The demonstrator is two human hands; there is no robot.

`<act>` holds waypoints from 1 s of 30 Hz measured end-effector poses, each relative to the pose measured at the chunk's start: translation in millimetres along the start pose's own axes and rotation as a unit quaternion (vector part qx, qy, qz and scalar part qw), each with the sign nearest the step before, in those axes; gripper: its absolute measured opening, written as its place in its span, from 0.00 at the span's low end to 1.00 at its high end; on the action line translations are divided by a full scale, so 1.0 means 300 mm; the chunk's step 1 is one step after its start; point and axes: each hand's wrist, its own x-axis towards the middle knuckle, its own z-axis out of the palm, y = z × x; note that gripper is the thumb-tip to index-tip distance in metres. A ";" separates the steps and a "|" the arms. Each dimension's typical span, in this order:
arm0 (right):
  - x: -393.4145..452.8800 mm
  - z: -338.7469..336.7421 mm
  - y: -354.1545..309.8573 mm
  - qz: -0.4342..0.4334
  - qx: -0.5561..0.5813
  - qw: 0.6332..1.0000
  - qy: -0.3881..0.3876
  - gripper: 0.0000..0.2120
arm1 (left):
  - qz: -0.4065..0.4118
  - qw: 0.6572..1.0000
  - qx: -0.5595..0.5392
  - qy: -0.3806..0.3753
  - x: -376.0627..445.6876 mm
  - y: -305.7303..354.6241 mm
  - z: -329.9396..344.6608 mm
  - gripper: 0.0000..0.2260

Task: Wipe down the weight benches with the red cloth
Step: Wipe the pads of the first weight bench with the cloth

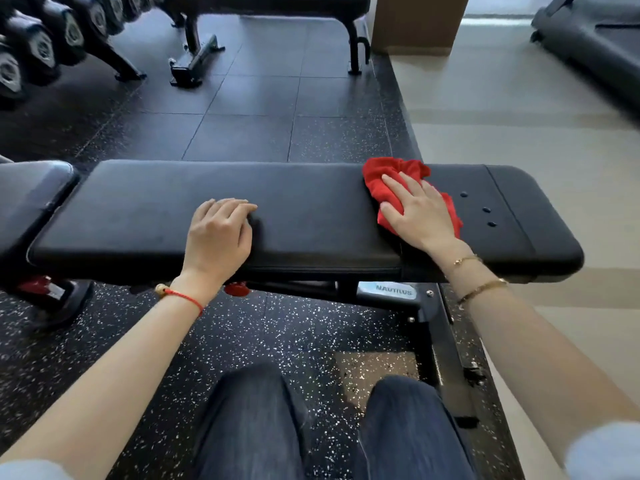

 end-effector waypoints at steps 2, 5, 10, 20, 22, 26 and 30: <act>0.063 0.003 -0.029 -0.001 -0.009 1.000 -0.022 0.27 | -0.014 1.000 -0.027 0.008 0.001 0.079 0.001 0.12; 0.054 0.015 -0.072 -0.043 -0.004 0.999 -0.030 0.27 | -0.014 0.999 -0.049 -0.006 0.026 0.234 0.028 0.15; -0.105 0.016 0.006 -0.125 0.044 0.991 0.015 0.25 | -0.019 0.997 -0.026 -0.065 0.062 0.409 0.113 0.20; 0.080 -0.004 0.039 -0.074 0.029 0.997 -0.013 0.25 | -0.025 0.999 -0.007 -0.046 0.040 0.419 0.142 0.19; 0.035 0.017 -0.006 -0.116 0.034 0.992 -0.017 0.25 | -0.026 0.999 -0.011 -0.042 0.038 0.420 0.139 0.19; -0.082 0.020 0.012 -0.190 0.053 0.980 -0.013 0.25 | -0.024 0.999 -0.006 -0.037 0.037 0.424 0.138 0.21; -0.080 0.009 0.108 -0.167 0.063 0.984 0.005 0.25 | -0.022 0.999 -0.004 -0.043 0.036 0.419 0.139 0.21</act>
